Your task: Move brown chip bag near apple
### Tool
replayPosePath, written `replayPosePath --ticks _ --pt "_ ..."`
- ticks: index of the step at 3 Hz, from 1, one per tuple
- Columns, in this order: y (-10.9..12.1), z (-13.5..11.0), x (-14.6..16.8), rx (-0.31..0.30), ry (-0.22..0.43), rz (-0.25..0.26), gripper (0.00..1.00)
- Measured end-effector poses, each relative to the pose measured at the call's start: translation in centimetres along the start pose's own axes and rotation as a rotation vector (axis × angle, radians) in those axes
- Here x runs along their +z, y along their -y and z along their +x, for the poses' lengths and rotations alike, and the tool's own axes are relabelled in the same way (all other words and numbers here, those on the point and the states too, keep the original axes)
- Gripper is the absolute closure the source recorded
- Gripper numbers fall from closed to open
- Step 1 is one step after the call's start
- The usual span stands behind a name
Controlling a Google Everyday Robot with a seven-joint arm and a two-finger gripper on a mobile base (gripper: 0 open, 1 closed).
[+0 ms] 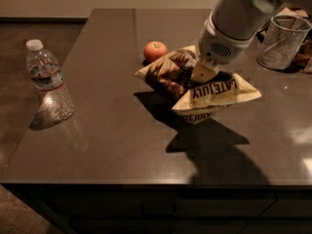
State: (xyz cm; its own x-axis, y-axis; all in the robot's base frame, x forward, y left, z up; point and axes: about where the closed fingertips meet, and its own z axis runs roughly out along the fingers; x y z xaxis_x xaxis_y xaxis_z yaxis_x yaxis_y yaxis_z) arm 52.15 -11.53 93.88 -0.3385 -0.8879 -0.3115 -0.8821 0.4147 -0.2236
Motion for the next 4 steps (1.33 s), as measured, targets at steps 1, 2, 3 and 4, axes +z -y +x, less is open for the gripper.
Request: replayPosePath --ticks 1,2,3,4 --pt "2.2 -1.3 0.5 0.000 -0.002 -0.001 1.00" --pt "5.0 -1.7 2.0 0.020 -0.032 0.008 0.74" --pt "6.3 -1.6 2.8 0.033 -0.042 0.004 0.52" --pt "7.0 -1.2 3.6 0.030 -0.056 -0.006 0.28"
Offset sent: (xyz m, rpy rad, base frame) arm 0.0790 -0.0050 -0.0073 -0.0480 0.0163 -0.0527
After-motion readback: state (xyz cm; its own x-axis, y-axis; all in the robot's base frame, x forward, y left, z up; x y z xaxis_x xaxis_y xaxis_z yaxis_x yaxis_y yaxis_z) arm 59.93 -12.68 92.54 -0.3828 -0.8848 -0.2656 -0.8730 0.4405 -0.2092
